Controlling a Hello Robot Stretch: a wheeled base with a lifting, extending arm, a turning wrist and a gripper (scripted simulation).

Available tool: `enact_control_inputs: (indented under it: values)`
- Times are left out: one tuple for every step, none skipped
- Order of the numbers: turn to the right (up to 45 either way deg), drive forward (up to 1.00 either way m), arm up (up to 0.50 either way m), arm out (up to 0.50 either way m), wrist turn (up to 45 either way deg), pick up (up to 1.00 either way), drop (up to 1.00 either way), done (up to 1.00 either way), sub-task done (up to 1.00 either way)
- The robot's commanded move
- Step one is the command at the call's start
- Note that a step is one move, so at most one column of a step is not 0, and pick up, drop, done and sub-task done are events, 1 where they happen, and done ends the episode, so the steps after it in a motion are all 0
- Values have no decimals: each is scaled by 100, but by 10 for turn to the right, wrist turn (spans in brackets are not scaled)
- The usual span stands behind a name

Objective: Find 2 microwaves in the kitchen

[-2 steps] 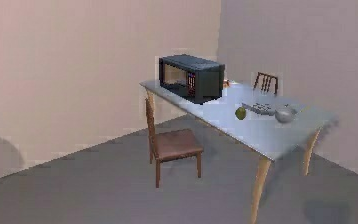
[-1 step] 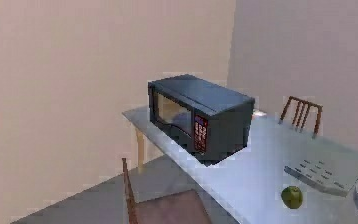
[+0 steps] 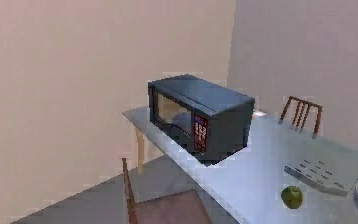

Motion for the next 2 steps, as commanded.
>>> enact_control_inputs:
  values:
    - [-450,0,0,0,0,0,0,0,0]
    - [-450,0,0,0,0,0,0,0,0]
